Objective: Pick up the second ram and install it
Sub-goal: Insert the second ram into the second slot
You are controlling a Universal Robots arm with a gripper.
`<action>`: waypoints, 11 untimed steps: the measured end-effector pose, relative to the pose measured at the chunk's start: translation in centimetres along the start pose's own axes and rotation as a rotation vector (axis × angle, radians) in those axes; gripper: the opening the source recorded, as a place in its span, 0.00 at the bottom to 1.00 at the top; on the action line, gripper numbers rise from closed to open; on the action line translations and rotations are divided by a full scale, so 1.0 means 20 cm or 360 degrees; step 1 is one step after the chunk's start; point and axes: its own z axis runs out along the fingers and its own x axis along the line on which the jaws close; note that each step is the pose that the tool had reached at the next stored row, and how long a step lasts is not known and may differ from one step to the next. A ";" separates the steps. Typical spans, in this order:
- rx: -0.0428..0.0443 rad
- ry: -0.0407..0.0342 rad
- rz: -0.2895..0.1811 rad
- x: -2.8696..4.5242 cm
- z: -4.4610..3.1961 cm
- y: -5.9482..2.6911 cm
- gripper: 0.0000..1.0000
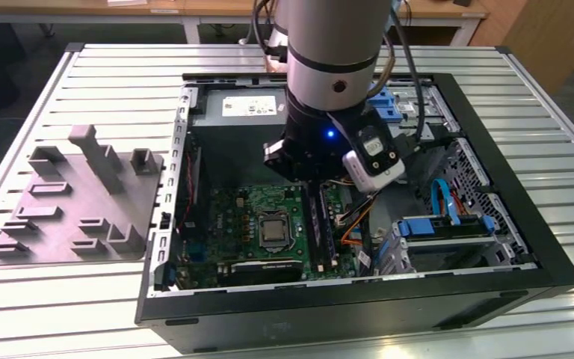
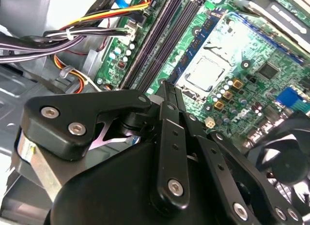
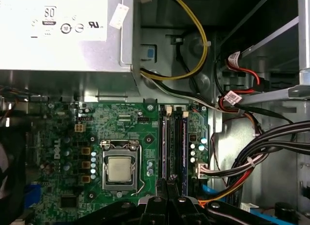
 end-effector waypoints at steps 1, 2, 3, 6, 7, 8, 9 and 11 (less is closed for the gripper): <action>0.0000 0.0000 0.0000 -0.004 0.009 0.000 0.11; 0.0000 0.0000 0.0000 -0.008 0.018 -0.001 0.11; 0.0000 0.0000 0.0000 -0.011 0.028 -0.001 0.11; 0.0000 0.0000 0.0000 -0.015 0.055 -0.002 0.11; 0.0000 0.0000 0.0000 -0.015 0.064 -0.003 0.11; 0.0000 0.0000 0.0000 -0.015 0.073 -0.003 0.11; 0.0000 0.0001 0.0000 -0.015 0.082 -0.004 0.11; 0.0000 0.0001 0.0000 -0.014 0.096 -0.006 0.11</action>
